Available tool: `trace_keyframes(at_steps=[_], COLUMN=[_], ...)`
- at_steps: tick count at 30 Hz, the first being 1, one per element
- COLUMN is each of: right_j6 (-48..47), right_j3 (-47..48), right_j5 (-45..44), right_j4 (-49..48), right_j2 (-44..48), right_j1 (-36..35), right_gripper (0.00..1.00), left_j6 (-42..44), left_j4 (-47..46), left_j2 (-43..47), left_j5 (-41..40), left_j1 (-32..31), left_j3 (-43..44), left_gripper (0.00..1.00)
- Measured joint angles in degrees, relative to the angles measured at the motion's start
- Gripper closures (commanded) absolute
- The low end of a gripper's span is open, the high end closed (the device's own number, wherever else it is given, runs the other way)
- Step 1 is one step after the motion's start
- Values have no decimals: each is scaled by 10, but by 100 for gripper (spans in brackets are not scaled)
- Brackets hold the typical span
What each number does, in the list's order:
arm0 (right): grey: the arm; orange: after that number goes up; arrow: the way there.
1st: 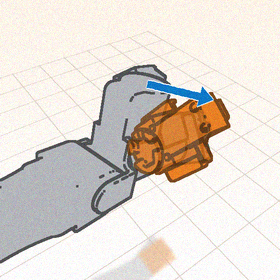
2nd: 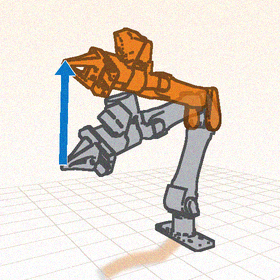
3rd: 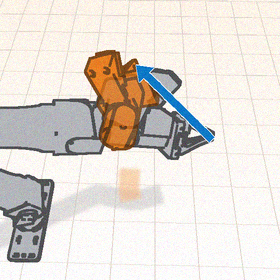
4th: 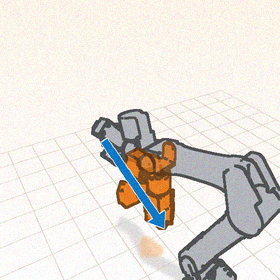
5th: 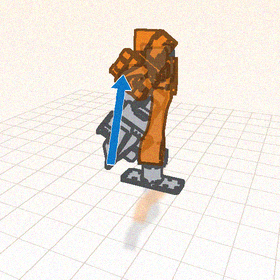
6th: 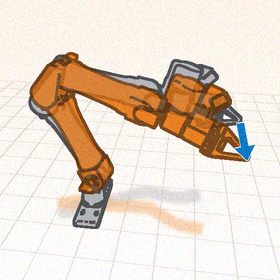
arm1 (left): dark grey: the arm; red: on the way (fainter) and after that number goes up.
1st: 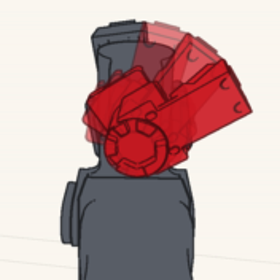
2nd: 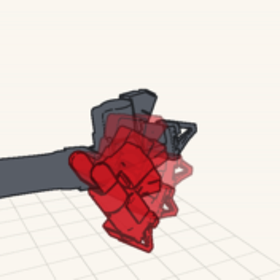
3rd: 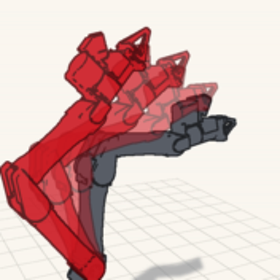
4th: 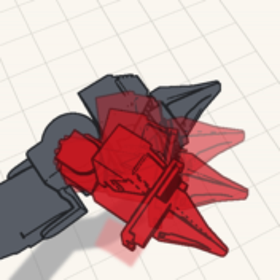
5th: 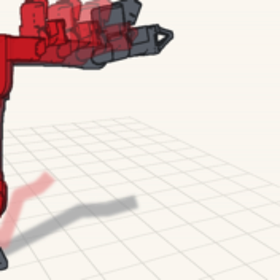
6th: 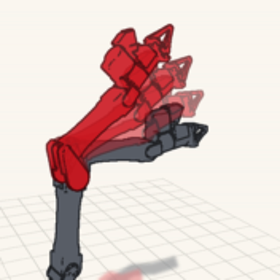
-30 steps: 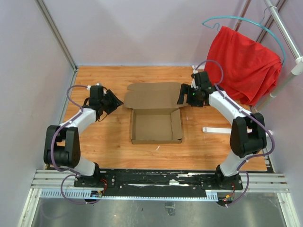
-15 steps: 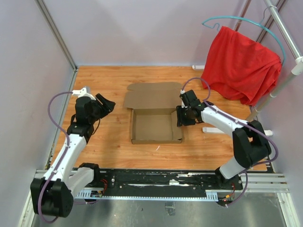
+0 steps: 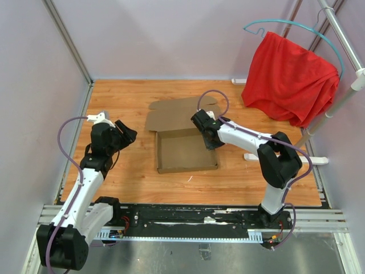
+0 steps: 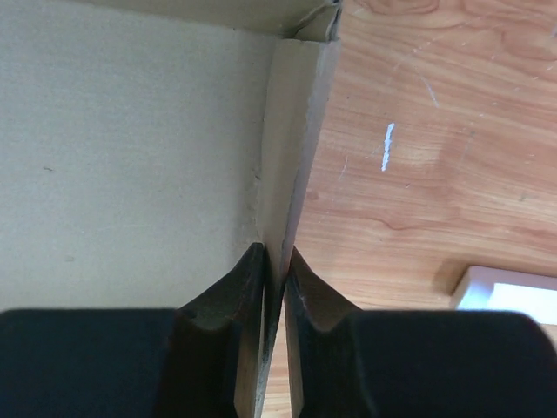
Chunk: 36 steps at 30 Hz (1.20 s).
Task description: Fold the paper box
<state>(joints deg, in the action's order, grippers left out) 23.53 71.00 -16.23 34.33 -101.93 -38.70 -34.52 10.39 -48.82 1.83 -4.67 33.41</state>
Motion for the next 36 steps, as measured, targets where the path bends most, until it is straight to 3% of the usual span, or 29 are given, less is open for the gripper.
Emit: trace_keyframes(at_steps=[7, 12, 17, 23, 29, 31, 32, 36], right_j6=[7, 13, 15, 20, 26, 28, 28, 27], right_j3=[27, 27, 21, -17, -45, -52, -56, -58], right_j5=[-99, -117, -115, -75, -35, -19, -8, 60], right_j4=[36, 36, 27, 5, 0, 0, -1, -22], right_j2=[-55, -58, -55, -45, 20, 58, 81, 167], right_j1=[-29, -29, -29, -25, -20, -14, -6, 57], right_gripper=[99, 98, 84, 56, 41, 34, 30, 23], left_j6=[2, 5, 9, 11, 11, 11, 11, 7], left_j4=[0, 0, 0, 0, 0, 0, 0, -1], left_j2=[-10, -10, -10, -11, -21, -26, -29, -49], left_j5=[9, 10, 10, 10, 10, 10, 10, 19], left_j1=[0, 0, 0, 0, 0, 0, 0, 0], left_j3=[0, 0, 0, 0, 0, 0, 0, 2], left_gripper=[46, 46, 46, 37, 22, 13, 7, 1])
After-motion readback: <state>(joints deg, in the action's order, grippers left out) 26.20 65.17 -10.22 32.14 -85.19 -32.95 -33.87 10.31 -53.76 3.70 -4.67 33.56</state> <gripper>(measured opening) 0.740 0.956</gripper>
